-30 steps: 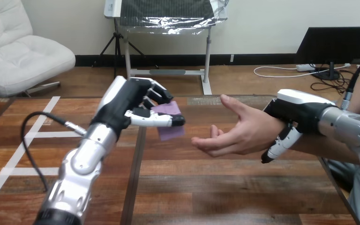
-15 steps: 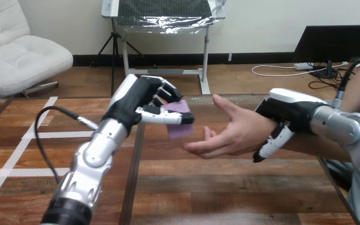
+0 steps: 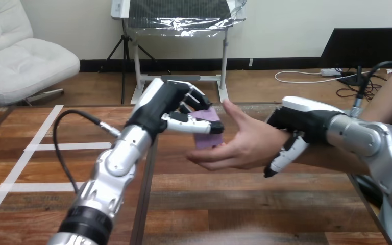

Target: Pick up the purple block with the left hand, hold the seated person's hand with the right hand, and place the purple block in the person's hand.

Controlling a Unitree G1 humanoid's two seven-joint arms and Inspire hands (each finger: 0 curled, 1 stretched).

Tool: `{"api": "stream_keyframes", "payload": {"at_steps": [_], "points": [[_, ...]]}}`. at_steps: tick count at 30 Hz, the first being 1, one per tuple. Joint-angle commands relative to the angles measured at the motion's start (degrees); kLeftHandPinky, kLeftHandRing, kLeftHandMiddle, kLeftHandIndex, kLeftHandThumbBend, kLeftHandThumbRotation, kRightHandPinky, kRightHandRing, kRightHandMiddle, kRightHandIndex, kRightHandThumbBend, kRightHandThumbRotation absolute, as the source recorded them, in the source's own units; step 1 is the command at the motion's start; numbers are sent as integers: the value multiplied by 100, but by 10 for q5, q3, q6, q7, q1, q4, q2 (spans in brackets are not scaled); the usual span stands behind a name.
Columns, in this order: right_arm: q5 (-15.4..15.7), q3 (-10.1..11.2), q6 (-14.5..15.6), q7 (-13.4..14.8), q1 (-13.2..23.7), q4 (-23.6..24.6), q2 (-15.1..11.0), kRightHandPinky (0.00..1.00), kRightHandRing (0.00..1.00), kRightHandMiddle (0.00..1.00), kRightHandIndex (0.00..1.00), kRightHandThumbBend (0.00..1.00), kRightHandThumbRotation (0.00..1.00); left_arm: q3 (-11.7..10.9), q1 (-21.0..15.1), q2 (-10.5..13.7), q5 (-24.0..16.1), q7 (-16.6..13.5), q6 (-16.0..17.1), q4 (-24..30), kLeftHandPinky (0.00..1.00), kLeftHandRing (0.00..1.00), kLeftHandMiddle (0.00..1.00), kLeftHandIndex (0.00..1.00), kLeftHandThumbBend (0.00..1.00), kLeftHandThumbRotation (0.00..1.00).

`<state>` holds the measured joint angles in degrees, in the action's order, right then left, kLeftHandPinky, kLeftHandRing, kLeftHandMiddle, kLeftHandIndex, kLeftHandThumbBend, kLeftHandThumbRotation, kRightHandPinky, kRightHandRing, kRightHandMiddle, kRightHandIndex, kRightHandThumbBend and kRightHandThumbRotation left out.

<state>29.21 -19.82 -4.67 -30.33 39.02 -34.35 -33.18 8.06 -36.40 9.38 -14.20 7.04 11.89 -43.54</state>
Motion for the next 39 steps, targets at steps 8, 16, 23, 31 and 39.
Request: {"api": "stream_keyframes", "payload": {"at_steps": [8,16,23,31,39], "points": [[-11,-4,-3,-2,12,18,37,26,33,40,42,84,15,-1,-69,-23,5,-11,21,-29,34,42,46,46,65,0],[-8,-5,7,-6,9,31,42,26,33,40,41,84,15,2,-76,-35,8,-9,26,-39,33,41,45,46,64,0],[-9,-5,19,-9,6,46,45,27,35,42,41,84,15,3,-77,-44,9,-8,20,-41,32,40,46,47,64,0],[-10,-3,24,-9,-1,61,45,27,35,42,42,83,15,7,-74,-52,10,-5,19,-43,32,40,46,47,65,0],[-12,-1,24,-10,-8,72,41,27,35,43,43,83,15,12,-68,-54,9,-5,21,-43,31,39,45,47,65,0]]}}
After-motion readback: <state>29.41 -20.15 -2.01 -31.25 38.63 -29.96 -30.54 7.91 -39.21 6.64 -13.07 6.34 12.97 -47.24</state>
